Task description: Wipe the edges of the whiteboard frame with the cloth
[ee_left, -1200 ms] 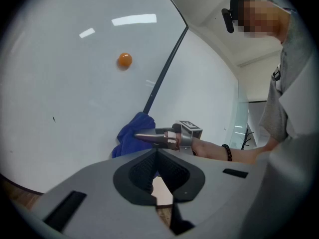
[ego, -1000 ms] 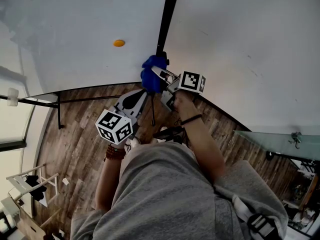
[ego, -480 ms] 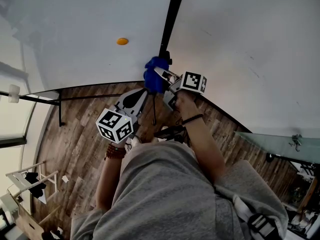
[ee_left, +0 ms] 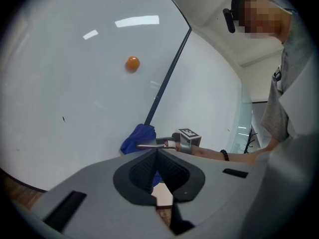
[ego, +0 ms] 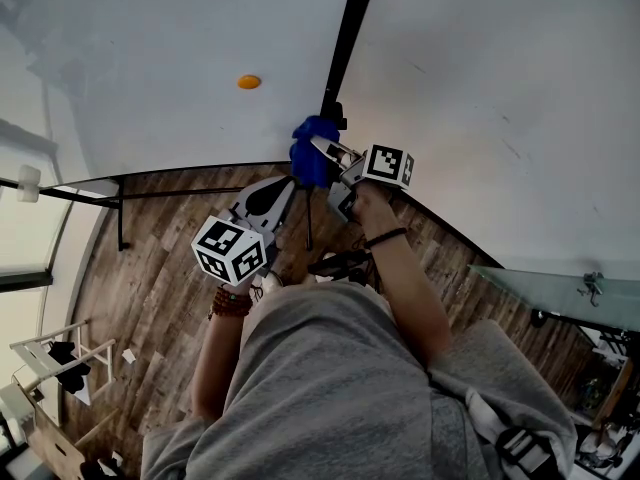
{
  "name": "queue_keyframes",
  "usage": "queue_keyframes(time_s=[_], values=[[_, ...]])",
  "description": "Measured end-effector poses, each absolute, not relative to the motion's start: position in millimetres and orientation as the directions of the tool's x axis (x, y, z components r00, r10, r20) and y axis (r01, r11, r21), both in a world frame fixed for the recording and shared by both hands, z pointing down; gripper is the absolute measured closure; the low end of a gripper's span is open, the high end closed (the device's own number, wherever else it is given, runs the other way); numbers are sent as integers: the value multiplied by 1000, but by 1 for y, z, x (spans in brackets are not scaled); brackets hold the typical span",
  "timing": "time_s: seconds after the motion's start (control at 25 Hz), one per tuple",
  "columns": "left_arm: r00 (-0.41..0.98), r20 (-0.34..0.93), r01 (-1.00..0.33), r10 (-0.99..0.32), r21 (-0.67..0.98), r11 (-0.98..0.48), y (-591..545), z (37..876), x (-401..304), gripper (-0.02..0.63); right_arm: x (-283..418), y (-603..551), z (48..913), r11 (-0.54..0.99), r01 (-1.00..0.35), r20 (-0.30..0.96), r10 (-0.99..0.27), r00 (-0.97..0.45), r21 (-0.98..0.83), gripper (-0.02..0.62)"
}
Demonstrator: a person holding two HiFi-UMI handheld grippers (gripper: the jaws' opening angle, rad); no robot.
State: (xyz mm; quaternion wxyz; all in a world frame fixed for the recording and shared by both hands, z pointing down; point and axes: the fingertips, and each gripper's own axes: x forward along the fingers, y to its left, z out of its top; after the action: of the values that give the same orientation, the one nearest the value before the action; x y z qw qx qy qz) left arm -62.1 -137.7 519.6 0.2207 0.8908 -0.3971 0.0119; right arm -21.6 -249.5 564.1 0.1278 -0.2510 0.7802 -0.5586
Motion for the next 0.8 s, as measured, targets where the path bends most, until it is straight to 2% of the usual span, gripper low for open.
queue_keyframes(time_s=[0.8], values=[[671, 207, -725, -712, 388, -570, -143, 525, -67, 598, -21, -254, 587, 216, -249, 105, -519, -848, -944, 535]])
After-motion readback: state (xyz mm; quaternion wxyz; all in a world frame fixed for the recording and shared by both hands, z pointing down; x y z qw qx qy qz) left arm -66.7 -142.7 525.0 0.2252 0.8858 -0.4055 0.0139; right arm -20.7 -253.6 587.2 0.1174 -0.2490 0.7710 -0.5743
